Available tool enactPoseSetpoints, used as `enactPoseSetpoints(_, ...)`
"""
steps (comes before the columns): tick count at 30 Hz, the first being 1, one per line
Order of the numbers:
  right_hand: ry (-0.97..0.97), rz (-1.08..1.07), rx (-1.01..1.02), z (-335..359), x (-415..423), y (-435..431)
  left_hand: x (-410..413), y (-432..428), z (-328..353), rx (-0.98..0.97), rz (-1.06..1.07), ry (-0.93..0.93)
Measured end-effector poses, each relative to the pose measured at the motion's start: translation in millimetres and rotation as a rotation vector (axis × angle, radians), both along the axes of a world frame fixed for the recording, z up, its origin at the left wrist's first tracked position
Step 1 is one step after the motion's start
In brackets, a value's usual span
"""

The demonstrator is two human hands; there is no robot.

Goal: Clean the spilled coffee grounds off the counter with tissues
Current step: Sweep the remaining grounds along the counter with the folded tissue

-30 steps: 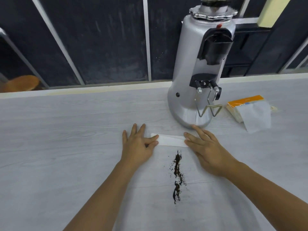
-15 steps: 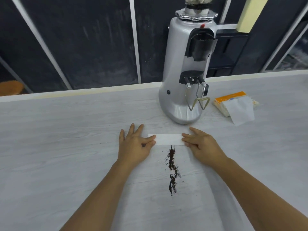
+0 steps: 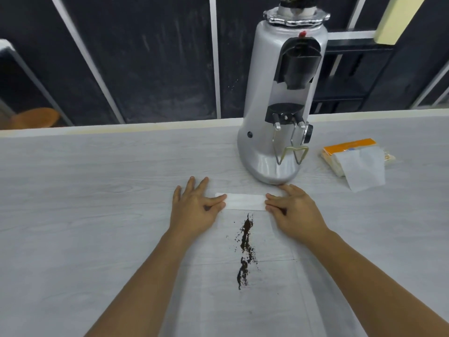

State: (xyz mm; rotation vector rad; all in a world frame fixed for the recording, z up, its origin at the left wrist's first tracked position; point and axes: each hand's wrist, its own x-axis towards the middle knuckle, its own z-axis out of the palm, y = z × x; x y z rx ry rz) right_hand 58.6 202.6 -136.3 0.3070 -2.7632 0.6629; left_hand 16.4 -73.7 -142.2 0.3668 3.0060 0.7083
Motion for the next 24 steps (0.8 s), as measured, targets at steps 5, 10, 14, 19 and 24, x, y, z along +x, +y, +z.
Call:
enactPoseSetpoints(5,-0.036,-0.064,-0.011,-1.5,11.4,-9.3,1.6,-1.4,2.1,0.044,-0.019,-0.002)
enactPoseSetpoints(10,-0.051,-0.099,-0.010,-3.1,36.8,-19.2,11.3,-10.0,5.0,0.029,-0.072,-0.005)
enactPoseSetpoints(14,-0.089,-0.125,-0.007,-7.7,60.3,-29.4,27.1,-18.6,8.4,0.042,-0.100,-0.040)
enactPoseSetpoints(19,-0.099,-0.151,0.007,-8.6,95.5,-48.9,59.6,-38.4,9.9,0.041,-0.135,-0.046)
enactPoseSetpoints(24,-0.097,-0.177,0.017,-4.4,134.7,-75.8,94.3,-61.5,11.0,0.022,-0.143,-0.022)
